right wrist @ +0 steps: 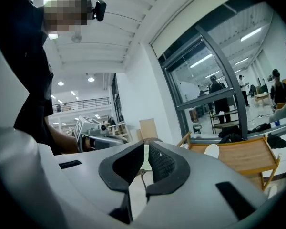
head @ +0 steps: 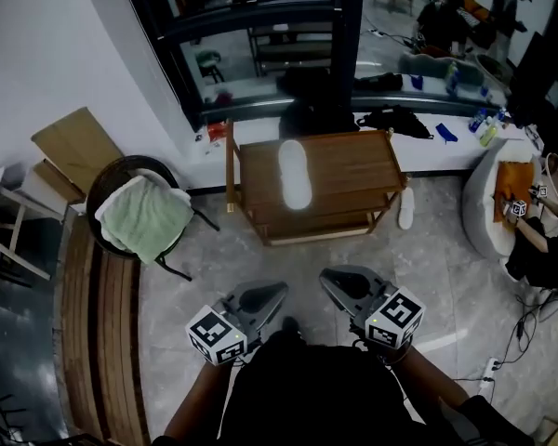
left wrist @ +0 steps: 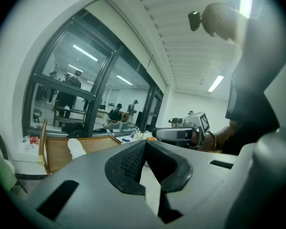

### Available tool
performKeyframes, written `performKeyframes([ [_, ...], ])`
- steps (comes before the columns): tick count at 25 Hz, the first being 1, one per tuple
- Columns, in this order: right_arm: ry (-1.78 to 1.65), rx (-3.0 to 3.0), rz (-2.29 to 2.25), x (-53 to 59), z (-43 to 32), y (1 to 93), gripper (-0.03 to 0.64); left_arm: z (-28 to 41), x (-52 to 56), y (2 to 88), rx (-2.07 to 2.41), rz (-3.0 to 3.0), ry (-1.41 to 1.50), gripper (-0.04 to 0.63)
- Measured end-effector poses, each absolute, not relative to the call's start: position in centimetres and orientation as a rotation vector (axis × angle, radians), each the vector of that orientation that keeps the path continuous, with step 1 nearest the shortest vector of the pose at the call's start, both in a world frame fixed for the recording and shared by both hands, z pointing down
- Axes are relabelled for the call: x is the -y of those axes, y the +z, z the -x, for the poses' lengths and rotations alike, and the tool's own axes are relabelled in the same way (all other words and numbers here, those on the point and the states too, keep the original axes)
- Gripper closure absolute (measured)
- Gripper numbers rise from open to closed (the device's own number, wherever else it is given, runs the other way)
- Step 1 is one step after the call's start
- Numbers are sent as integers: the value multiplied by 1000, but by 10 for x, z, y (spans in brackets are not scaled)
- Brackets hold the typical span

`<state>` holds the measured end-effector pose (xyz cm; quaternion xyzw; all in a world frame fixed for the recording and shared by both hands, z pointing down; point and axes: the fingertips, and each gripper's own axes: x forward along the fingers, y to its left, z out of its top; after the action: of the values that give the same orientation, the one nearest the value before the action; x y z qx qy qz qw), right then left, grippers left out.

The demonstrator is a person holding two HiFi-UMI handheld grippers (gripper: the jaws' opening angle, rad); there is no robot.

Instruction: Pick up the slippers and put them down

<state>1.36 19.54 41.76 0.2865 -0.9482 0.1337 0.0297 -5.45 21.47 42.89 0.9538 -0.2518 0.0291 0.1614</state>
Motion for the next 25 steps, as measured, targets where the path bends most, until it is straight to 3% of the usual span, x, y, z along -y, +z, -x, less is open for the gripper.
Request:
performKeyframes([
  [14,443,2814,-1087,-115,-10,427,578,71,-121,446,557,-2744,22,592],
  [25,506,2858,-1001,-45,-31,435,578,59,-66,466,685,-2653,57,592],
])
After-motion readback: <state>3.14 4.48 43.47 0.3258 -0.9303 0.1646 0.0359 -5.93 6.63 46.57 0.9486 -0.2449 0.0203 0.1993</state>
